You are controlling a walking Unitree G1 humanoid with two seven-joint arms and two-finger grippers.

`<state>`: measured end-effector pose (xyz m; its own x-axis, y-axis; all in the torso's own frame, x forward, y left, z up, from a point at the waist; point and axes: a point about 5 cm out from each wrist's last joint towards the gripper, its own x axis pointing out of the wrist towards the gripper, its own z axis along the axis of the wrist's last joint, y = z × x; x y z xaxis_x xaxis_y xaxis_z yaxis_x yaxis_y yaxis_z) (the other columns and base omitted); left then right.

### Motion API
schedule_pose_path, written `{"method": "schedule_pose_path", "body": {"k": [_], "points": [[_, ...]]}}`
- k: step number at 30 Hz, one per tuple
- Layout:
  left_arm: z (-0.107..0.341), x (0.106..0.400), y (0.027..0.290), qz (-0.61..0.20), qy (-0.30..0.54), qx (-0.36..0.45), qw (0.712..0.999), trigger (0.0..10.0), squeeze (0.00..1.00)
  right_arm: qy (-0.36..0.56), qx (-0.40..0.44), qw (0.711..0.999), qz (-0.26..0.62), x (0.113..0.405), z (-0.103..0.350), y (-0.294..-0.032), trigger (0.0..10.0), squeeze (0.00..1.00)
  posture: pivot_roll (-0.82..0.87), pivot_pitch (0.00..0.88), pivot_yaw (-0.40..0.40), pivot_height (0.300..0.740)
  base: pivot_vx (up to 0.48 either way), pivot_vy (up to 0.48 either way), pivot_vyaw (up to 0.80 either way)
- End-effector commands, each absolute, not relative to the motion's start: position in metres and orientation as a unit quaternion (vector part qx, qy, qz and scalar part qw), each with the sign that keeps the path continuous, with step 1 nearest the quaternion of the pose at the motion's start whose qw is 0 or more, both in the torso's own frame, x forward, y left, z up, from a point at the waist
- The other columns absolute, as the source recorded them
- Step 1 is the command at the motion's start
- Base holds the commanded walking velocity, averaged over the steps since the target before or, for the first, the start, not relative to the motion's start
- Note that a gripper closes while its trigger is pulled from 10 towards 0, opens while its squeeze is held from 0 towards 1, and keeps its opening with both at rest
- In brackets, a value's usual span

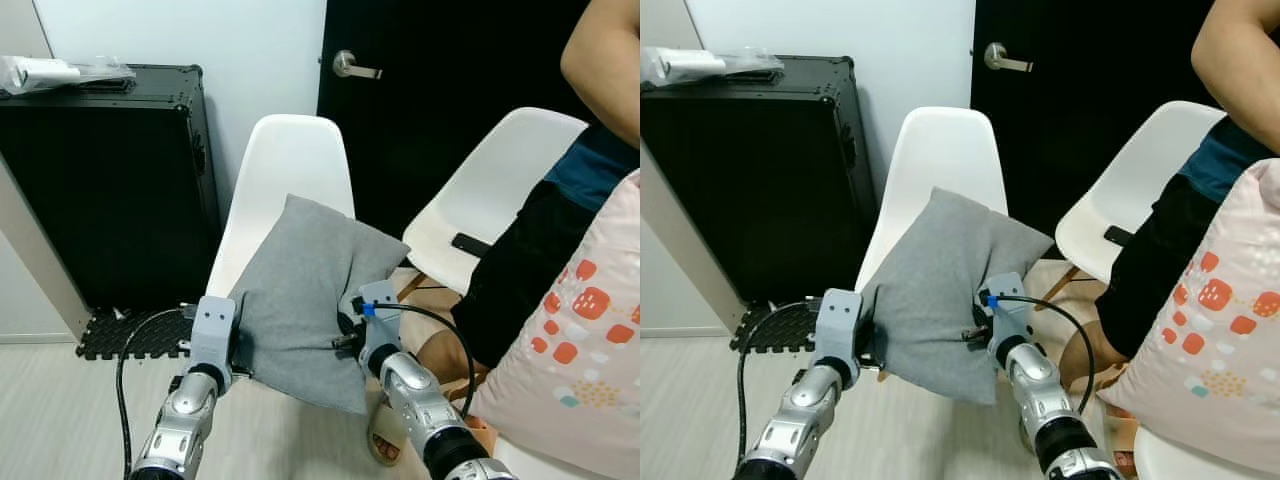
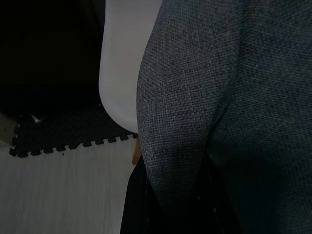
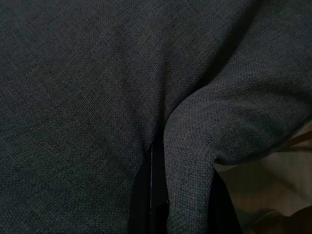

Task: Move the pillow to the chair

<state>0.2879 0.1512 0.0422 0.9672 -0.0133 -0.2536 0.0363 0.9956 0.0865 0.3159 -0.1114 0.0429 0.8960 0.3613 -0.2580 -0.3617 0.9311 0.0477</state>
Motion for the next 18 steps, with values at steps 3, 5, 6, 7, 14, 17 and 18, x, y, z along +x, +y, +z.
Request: {"method": "schedule_pose_path", "body": {"k": [3,5,6,7,14,17,18], "points": [[0.0518,0.2899,0.1663,0.032,0.096,0.049,0.994,10.0,0.00,0.142,-0.016,0.973,0.180,0.3116,0.0369,-0.1203,10.0,0.00,-0.01,0.041,-0.059,0.740,0.000,0.000,0.00],[0.0512,0.2892,0.1664,0.033,0.098,0.049,0.994,10.0,0.00,0.142,-0.016,0.973,0.181,0.3114,0.0367,-0.1200,10.0,0.00,-0.01,0.041,-0.060,0.740,0.000,0.000,0.00],[0.0508,0.2886,0.1665,0.033,0.098,0.049,0.993,10.0,0.00,0.142,-0.016,0.973,0.181,0.3111,0.0366,-0.1199,10.0,0.00,-0.01,0.043,-0.060,0.740,0.000,0.000,0.00],[0.0503,0.2881,0.1665,0.033,0.099,0.049,0.993,10.0,0.00,0.142,-0.016,0.973,0.182,0.3109,0.0363,-0.1197,10.0,0.00,0.00,0.042,-0.060,0.740,0.000,0.000,0.00],[0.0497,0.2881,0.1668,0.031,0.101,0.051,0.993,10.0,0.00,0.142,-0.016,0.973,0.182,0.3111,0.0363,-0.1182,10.0,0.00,0.00,0.039,-0.057,0.740,0.000,0.000,0.00],[0.0496,0.2882,0.1664,0.030,0.101,0.051,0.993,10.0,0.00,0.142,-0.016,0.973,0.182,0.3108,0.0360,-0.1182,10.0,0.00,0.00,0.037,-0.057,0.740,0.000,0.000,0.00],[0.0496,0.2882,0.1664,0.030,0.101,0.051,0.993,10.0,0.00,0.142,-0.016,0.973,0.182,0.3108,0.0360,-0.1182,10.0,0.00,0.00,0.037,-0.057,0.740,0.000,0.000,0.00]]}}
